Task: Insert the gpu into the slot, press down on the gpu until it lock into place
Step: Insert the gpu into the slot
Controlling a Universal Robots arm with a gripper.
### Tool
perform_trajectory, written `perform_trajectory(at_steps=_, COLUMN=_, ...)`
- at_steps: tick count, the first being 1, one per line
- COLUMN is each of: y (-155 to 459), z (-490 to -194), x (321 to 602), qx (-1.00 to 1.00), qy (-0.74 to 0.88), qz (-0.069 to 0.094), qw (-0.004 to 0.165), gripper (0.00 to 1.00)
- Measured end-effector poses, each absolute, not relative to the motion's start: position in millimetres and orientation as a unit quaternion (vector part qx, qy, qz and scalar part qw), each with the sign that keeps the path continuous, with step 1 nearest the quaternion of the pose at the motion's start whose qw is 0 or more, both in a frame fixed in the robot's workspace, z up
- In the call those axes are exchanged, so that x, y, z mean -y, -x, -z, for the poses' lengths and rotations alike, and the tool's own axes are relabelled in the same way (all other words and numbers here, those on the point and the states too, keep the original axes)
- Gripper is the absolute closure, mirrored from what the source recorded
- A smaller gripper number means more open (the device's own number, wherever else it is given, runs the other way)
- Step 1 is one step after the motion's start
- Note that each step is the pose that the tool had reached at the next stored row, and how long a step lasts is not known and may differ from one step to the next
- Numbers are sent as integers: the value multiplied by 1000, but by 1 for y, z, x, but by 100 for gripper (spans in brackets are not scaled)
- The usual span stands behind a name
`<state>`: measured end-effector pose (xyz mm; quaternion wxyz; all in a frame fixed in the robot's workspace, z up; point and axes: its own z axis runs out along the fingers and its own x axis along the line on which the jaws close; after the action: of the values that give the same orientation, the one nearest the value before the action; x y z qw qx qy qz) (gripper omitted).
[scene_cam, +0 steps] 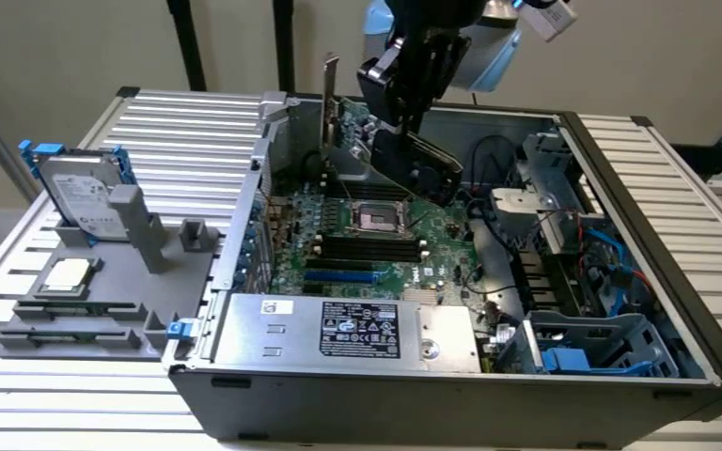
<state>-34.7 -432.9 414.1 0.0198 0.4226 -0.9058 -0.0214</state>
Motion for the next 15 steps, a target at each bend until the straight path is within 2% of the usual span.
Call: perform_trajectory(at_steps=15, y=35, z=-414, x=433, qx=840, qy=-542, qz=18, qw=22, gripper=74)
